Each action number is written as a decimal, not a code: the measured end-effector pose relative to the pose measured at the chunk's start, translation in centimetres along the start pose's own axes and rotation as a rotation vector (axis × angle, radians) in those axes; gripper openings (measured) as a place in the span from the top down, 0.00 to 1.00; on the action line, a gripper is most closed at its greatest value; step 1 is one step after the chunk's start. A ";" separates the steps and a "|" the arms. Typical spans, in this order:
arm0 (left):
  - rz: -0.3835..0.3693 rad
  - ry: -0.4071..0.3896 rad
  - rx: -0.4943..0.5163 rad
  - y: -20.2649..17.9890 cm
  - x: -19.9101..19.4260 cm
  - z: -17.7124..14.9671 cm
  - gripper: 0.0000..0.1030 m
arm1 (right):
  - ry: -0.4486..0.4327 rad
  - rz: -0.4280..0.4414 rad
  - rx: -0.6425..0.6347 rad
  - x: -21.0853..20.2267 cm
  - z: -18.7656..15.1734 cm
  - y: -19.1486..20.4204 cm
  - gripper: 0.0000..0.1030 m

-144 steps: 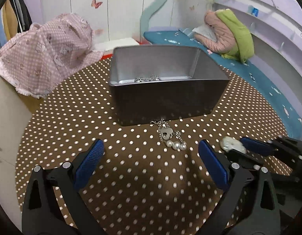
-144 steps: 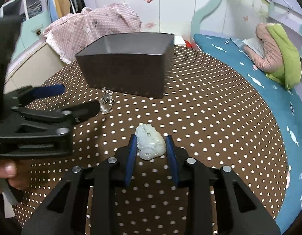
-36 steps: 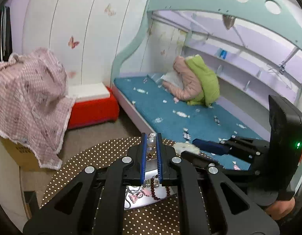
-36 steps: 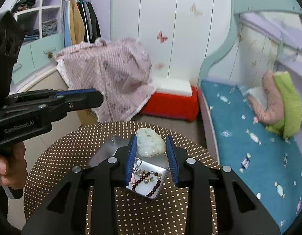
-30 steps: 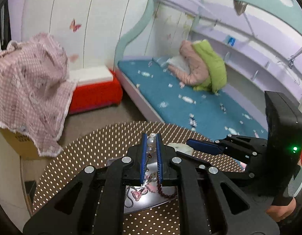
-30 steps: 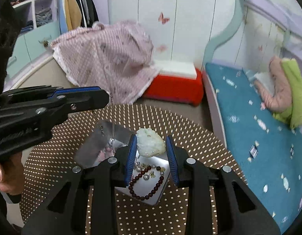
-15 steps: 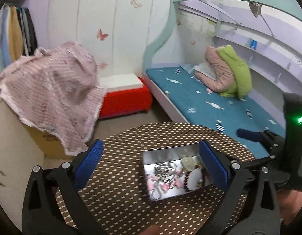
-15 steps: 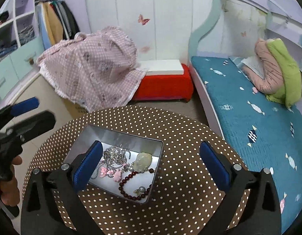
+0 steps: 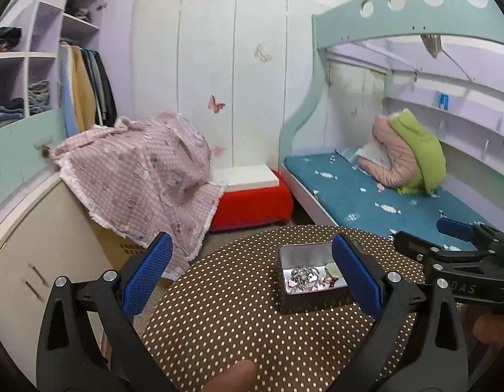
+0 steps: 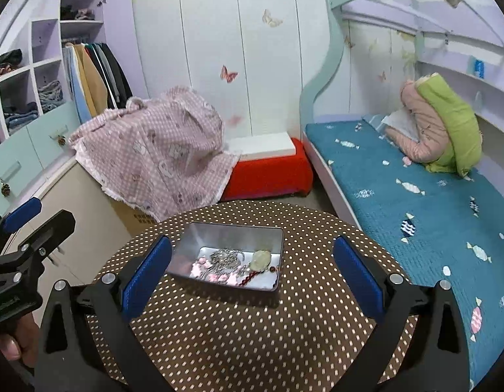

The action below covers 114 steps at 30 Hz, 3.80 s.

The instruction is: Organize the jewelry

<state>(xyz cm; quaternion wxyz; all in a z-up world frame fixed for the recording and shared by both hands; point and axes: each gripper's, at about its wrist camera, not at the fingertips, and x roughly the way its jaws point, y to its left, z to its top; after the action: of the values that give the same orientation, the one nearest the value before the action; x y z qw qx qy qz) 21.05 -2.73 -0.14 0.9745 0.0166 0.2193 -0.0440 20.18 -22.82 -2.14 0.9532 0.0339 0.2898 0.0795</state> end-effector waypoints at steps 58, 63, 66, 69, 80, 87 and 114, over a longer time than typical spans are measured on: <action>0.055 -0.209 -0.043 -0.2 -22.4 -8.1 0.05 | -0.279 -0.102 0.021 -18.6 -10.4 5.8 0.07; 0.052 -0.210 -0.053 0.0 -22.3 -8.2 0.05 | -0.276 -0.103 0.018 -18.5 -10.5 5.9 0.07; 0.047 -0.211 -0.056 -0.1 -22.3 -8.4 0.05 | -0.269 -0.101 0.019 -18.2 -10.5 5.8 0.07; 0.049 -0.205 -0.043 -0.4 -22.2 -8.4 0.05 | -0.266 -0.098 0.023 -18.1 -10.5 5.8 0.07; 0.074 -0.192 -0.033 -0.8 -21.9 -8.4 0.05 | -0.265 -0.100 0.022 -18.1 -10.4 5.7 0.07; 0.064 -0.177 -0.041 -0.7 -21.6 -8.4 0.05 | -0.265 -0.100 0.021 -18.0 -10.4 5.6 0.07; 0.057 -0.168 -0.044 -0.3 -21.3 -8.6 0.05 | -0.264 -0.104 0.016 -18.0 -10.5 5.6 0.07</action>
<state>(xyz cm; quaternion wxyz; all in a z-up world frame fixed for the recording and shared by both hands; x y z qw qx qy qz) -1.79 -0.91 1.21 0.9905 -0.0024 0.1371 -0.0125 -1.15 -20.23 -0.39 0.9855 0.0365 0.1641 0.0224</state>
